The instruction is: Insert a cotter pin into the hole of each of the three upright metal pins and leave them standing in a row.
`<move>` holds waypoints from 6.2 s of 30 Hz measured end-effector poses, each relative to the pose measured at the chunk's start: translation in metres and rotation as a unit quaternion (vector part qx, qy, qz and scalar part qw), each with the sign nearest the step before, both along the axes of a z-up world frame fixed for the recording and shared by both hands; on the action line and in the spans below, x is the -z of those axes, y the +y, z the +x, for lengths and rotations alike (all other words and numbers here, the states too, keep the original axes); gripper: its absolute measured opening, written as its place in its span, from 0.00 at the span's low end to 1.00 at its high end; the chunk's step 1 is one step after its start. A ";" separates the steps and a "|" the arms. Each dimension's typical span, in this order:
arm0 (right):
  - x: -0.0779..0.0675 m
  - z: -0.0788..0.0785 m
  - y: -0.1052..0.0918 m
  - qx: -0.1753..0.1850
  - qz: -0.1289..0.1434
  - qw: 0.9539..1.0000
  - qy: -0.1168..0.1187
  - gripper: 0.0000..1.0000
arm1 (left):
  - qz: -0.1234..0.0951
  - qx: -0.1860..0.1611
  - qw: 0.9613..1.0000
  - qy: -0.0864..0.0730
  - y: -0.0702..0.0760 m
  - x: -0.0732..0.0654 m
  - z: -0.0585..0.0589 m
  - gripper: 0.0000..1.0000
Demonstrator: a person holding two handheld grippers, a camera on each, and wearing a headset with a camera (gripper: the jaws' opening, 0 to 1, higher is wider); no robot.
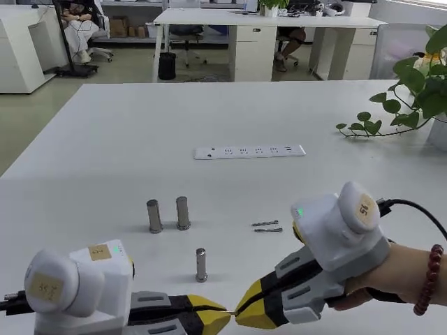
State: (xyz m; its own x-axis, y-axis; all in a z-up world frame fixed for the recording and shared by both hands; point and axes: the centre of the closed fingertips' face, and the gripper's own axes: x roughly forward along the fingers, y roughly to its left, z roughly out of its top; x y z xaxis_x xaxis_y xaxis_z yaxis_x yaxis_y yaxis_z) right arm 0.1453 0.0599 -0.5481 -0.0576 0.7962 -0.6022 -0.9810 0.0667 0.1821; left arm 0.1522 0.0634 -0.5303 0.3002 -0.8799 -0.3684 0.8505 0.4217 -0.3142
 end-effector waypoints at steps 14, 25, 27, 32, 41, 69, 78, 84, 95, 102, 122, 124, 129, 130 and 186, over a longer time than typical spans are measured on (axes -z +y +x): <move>-0.004 0.007 -0.003 -0.005 -0.005 1.000 -0.030 0.00 | -0.007 -0.025 1.000 -0.011 0.001 -0.003 0.008 0.00; -0.007 0.020 -0.007 0.009 -0.011 0.998 -0.059 0.00 | 0.020 -0.036 0.998 -0.039 0.002 0.003 0.015 0.03; -0.006 0.023 -0.008 0.012 -0.018 0.998 -0.064 0.00 | 0.025 -0.041 0.998 -0.046 0.004 0.003 0.017 0.06; -0.002 0.033 -0.014 0.027 -0.043 0.995 -0.082 0.00 | 0.035 -0.073 0.993 -0.087 0.013 -0.001 0.029 0.16; 0.005 0.045 -0.023 0.035 -0.079 0.991 -0.102 0.00 | 0.065 -0.142 0.981 -0.116 0.037 0.001 0.051 0.29; 0.011 0.072 -0.020 0.022 -0.130 0.983 -0.130 0.00 | 0.127 -0.219 0.962 -0.105 0.072 0.036 0.081 0.36; 0.012 0.080 -0.018 0.015 -0.141 0.980 -0.140 0.00 | 0.123 -0.197 0.967 -0.108 0.054 0.041 0.085 0.30; 0.014 0.086 -0.019 0.013 -0.149 0.979 -0.142 0.00 | 0.123 -0.191 0.968 -0.103 0.048 0.045 0.088 0.26; 0.019 0.096 -0.017 -0.004 -0.166 0.975 -0.150 0.00 | 0.134 -0.194 0.967 -0.094 0.042 0.054 0.096 0.22; 0.022 0.098 -0.012 -0.014 -0.168 0.974 -0.151 0.00 | 0.130 -0.193 0.968 -0.093 0.037 0.056 0.098 0.19; 0.024 0.105 0.000 -0.028 -0.169 0.973 -0.157 0.00 | 0.136 -0.178 0.970 -0.098 0.029 0.061 0.109 0.13; 0.024 0.105 0.001 -0.027 -0.169 0.973 -0.157 0.00 | 0.138 -0.175 0.970 -0.098 0.029 0.063 0.109 0.12; 0.025 0.106 0.003 -0.028 -0.168 0.972 -0.160 0.00 | 0.140 -0.169 0.971 -0.095 0.027 0.065 0.109 0.07; 0.025 0.107 0.003 -0.029 -0.168 0.972 -0.161 0.00 | 0.140 -0.169 0.971 -0.095 0.027 0.066 0.109 0.07; 0.018 0.107 0.022 -0.039 -0.150 0.973 -0.172 0.00 | 0.139 -0.151 0.974 -0.100 0.026 0.066 0.110 0.05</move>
State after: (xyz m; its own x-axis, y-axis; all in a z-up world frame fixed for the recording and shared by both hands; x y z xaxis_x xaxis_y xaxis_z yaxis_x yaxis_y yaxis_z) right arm 0.2520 0.0821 -0.5656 0.1362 0.5832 -0.8008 -0.9846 -0.0100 -0.1747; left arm 0.2626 0.0898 -0.5967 0.6200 -0.6147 -0.4875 0.7072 0.7070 0.0080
